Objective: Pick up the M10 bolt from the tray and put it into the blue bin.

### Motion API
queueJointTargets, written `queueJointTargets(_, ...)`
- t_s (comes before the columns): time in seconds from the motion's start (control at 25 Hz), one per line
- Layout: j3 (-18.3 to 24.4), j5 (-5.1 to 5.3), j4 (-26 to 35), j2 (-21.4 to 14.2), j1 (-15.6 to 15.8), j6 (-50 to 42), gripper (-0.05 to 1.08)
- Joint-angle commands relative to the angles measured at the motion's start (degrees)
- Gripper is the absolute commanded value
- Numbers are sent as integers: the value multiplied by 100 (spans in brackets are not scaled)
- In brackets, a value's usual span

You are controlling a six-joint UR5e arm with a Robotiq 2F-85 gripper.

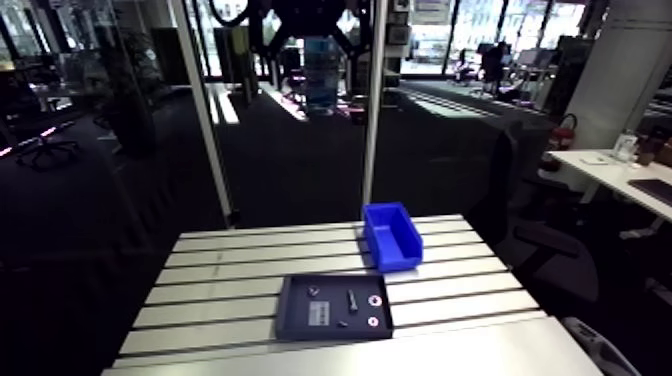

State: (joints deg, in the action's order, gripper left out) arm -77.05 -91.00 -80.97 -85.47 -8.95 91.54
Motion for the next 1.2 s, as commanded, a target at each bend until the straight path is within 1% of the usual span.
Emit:
queueJointTargets(0.04, -77, -44, -28, 0, -1, 0, 1)
queueJointTargets(0.08, -95, -62, -37, 0, -1, 0, 1)
queueJointTargets(0.2, -227, -71, -99, 9, -54, 26, 1)
queueJointTargets(0.36, -570, -80, -503, 9, -265, 140, 1)
queueJointTargets(0.52, -948, -71, -890, 35, -379, 518, 1)
queueJointTargets(0.64, -1203, -71, -1233, 70, -432, 703, 1)
queueJointTargets(0.84, -1589, -71, -1637, 97, -459, 1010, 1)
queueJointTargets(1.04, -2003, -62, -2138, 149, -467, 1134, 1)
queueJointTargets(1.2, -2240, -62, -2446, 237, -520, 1283, 1)
